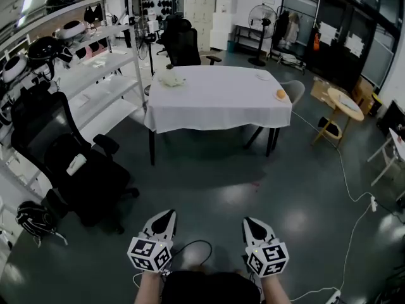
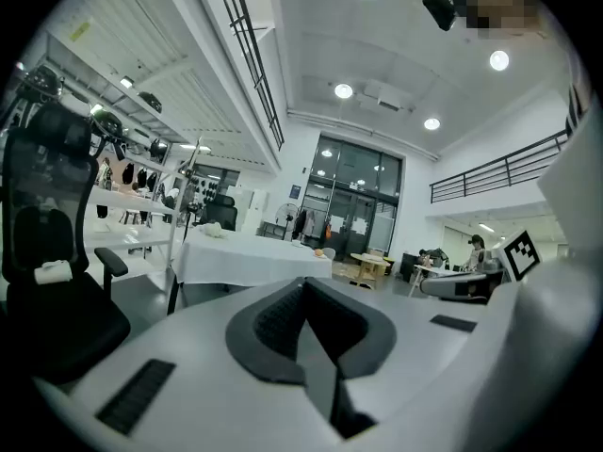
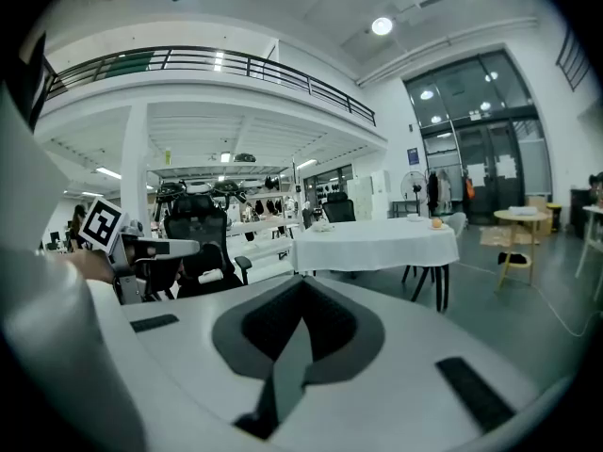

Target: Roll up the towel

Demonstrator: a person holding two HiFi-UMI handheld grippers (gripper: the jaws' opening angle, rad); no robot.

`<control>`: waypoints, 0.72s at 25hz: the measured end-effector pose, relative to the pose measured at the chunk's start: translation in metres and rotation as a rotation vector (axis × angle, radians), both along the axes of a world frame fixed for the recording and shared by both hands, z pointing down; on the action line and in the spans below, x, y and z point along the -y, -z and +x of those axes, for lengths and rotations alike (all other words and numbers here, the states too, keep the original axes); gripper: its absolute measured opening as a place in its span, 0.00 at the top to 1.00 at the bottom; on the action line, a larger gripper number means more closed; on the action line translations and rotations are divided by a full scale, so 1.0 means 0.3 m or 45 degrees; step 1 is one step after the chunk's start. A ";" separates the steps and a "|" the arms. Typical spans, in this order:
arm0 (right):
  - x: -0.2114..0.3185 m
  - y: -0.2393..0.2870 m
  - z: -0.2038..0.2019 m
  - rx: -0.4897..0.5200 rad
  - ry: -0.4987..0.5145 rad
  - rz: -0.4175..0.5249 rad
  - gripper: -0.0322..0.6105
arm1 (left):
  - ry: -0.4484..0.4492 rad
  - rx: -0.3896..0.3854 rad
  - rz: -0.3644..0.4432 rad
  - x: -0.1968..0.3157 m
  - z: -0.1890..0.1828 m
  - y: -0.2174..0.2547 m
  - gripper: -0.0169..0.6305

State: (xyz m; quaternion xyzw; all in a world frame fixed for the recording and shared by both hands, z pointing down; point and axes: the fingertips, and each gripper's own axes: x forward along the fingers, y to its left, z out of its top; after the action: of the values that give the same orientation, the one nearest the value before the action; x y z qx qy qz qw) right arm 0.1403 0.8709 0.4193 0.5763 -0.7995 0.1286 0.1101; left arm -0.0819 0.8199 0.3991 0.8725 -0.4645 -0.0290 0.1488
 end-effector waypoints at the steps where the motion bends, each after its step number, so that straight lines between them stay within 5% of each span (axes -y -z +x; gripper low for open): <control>1: 0.005 0.000 -0.002 -0.007 0.000 -0.008 0.94 | -0.002 0.005 0.001 0.004 0.001 0.002 0.95; 7: -0.002 -0.054 -0.022 -0.016 -0.028 -0.071 0.93 | -0.053 0.027 -0.047 -0.010 0.011 -0.040 0.90; 9: -0.013 -0.079 -0.045 0.008 -0.010 -0.094 0.85 | -0.080 -0.022 -0.098 -0.020 0.006 -0.069 0.53; 10: -0.016 -0.088 -0.058 0.021 0.003 -0.107 0.68 | -0.082 -0.036 -0.118 -0.025 -0.001 -0.080 0.45; 12: -0.015 -0.095 -0.073 0.031 0.009 -0.119 0.54 | -0.068 -0.043 -0.135 -0.028 -0.025 -0.094 0.44; 18: 0.021 -0.096 -0.092 -0.015 0.015 -0.106 0.53 | -0.015 -0.068 -0.117 0.004 -0.102 -0.097 0.44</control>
State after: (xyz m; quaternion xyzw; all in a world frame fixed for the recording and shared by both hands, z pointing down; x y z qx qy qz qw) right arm 0.1126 0.8646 0.4481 0.5673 -0.7962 0.1576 0.1394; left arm -0.1124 0.8187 0.4281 0.8664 -0.4560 -0.0299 0.2011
